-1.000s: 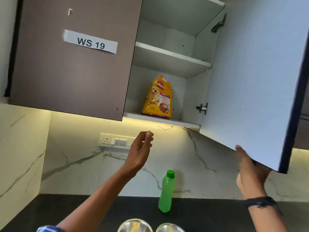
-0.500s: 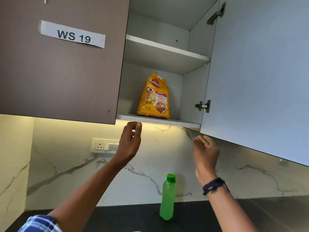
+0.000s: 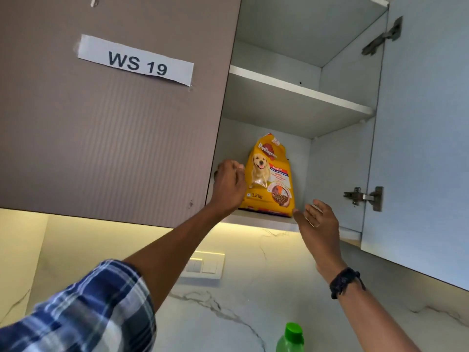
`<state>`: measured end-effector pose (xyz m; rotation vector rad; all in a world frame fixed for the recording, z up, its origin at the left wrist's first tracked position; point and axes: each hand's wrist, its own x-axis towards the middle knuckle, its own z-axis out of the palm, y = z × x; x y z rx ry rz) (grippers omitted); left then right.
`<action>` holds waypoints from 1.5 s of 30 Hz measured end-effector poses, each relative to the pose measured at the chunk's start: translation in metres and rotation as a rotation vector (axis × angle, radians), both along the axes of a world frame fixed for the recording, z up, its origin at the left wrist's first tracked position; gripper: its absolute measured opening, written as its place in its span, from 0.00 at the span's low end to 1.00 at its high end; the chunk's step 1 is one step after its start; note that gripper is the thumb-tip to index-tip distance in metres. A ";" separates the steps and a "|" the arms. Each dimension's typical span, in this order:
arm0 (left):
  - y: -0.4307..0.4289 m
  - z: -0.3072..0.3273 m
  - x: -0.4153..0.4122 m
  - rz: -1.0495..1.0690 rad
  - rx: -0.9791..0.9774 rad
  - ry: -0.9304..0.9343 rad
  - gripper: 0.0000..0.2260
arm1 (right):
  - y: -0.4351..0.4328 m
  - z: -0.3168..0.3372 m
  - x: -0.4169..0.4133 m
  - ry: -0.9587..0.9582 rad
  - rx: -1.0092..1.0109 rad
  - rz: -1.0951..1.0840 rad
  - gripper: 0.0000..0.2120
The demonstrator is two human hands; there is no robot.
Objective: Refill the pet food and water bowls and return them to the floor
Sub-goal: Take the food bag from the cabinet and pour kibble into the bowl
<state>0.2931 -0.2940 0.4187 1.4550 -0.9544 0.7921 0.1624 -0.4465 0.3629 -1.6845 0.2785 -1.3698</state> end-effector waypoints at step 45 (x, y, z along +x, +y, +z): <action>0.055 -0.087 -0.066 -0.517 0.298 0.548 0.23 | -0.002 -0.039 -0.046 0.081 -0.155 0.490 0.17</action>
